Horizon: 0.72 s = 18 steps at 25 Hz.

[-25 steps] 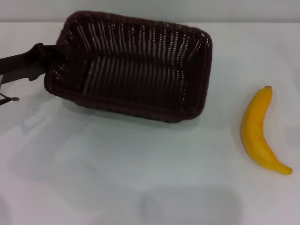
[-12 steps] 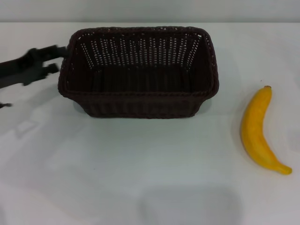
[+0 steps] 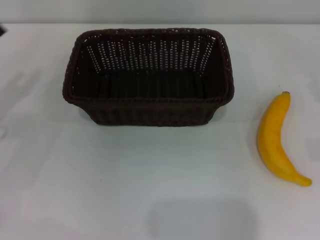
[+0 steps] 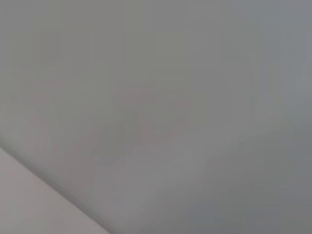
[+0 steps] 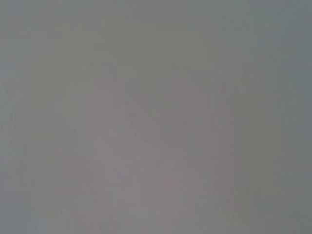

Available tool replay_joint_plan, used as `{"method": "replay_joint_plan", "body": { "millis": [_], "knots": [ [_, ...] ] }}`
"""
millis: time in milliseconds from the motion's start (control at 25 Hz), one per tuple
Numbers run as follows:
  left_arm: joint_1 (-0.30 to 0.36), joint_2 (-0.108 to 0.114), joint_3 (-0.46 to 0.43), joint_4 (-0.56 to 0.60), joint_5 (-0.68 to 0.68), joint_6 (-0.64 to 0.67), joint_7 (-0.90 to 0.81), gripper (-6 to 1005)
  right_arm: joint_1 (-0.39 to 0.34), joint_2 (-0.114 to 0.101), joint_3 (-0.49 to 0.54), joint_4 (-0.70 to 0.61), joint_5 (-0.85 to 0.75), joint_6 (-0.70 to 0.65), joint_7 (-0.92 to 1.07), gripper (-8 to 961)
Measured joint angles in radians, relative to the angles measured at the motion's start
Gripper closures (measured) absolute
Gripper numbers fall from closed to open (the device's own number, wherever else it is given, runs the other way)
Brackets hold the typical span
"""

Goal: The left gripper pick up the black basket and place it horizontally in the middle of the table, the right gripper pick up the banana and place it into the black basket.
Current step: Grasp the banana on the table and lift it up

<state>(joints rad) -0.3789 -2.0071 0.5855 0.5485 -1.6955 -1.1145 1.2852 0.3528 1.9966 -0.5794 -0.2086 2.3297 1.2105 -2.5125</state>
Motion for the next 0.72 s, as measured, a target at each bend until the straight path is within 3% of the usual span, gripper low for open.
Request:
{"method": "replay_joint_plan", "body": {
  "millis": [80, 160, 280, 480, 600, 720],
  "knots": [
    [0.018, -0.045, -0.060, -0.021, -0.085, 0.048, 0.152, 283, -0.006, -0.004, -0.011, -0.023, -0.032, -0.004, 0.054, 78],
    [0.026, -0.067, -0.106, -0.081, -0.159, 0.044, 0.357, 282, -0.017, -0.010, -0.021, -0.087, -0.131, -0.022, 0.141, 78],
    [0.026, -0.068, -0.119, -0.215, -0.273, 0.014, 0.624, 284, -0.026, -0.021, -0.049, -0.219, -0.324, -0.090, 0.333, 78],
    [0.033, -0.075, -0.120, -0.328, -0.462, -0.001, 0.870, 288, -0.030, -0.047, -0.083, -0.501, -0.743, -0.109, 0.773, 78],
    [0.029, -0.075, -0.120, -0.402, -0.546, -0.035, 0.993, 290, -0.054, -0.037, -0.083, -0.693, -0.901, -0.015, 0.934, 78],
    [0.027, -0.074, -0.120, -0.420, -0.584, -0.047, 1.055, 291, -0.074, -0.007, -0.084, -0.893, -1.031, 0.091, 1.115, 78]
  ]
}}
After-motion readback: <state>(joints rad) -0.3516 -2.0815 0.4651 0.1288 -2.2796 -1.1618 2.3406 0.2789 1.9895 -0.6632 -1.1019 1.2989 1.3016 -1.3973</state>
